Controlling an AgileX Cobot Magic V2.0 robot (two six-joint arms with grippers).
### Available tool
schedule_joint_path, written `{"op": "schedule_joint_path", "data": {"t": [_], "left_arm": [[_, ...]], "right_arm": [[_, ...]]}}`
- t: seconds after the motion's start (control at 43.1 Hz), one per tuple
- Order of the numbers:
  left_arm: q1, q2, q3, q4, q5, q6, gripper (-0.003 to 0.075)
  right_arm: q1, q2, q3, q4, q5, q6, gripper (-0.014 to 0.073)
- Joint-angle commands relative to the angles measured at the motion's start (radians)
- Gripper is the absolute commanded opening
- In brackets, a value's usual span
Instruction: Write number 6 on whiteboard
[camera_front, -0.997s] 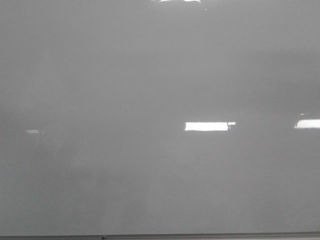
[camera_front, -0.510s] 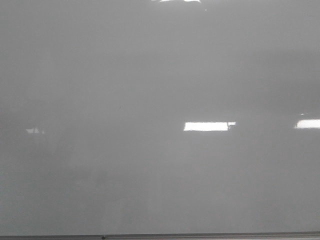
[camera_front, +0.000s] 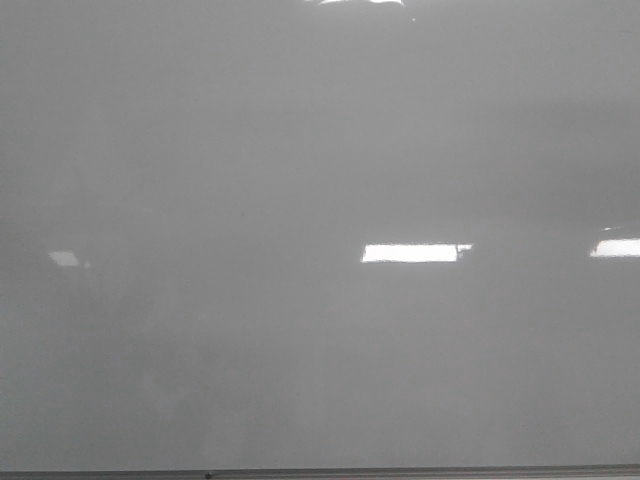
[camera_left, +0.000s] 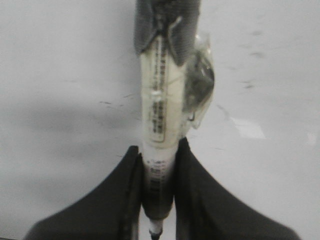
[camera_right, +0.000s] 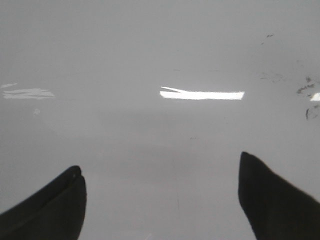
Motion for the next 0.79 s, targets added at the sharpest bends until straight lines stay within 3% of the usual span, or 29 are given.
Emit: {"op": "schedule_joint_path", "data": {"t": [0.0, 0.093, 0.232, 0.348, 0.534, 0.765], "left_arm": [[-0.096, -0.066, -0.104, 0.013, 0.164, 0.052, 0.0029], [-0.239, -0.066, -0.181, 0.013, 0.372, 0.165, 0.0029], [-0.48, -0.066, -0.251, 0.013, 0.512, 0.358, 0.0029], [-0.679, -0.066, -0.274, 0.036, 0.522, 0.495, 0.0029], [-0.942, -0.066, -0.281, 0.168, 0.501, 0.509, 0.0029], [-1.098, -0.068, -0.281, 0.184, 0.446, 0.509, 0.0029]], "right_arm": [[0.013, 0.03, -0.042, 0.004, -0.045, -0.013, 0.0634], [0.039, 0.08, -0.065, 0.004, 0.004, -0.02, 0.0634], [0.118, 0.198, -0.121, 0.004, 0.073, -0.062, 0.0634], [0.218, 0.304, -0.185, 0.01, 0.164, -0.17, 0.0634], [0.432, 0.472, -0.303, 0.062, 0.294, -0.322, 0.0634], [0.674, 0.639, -0.392, 0.095, 0.285, -0.423, 0.0634]]}}
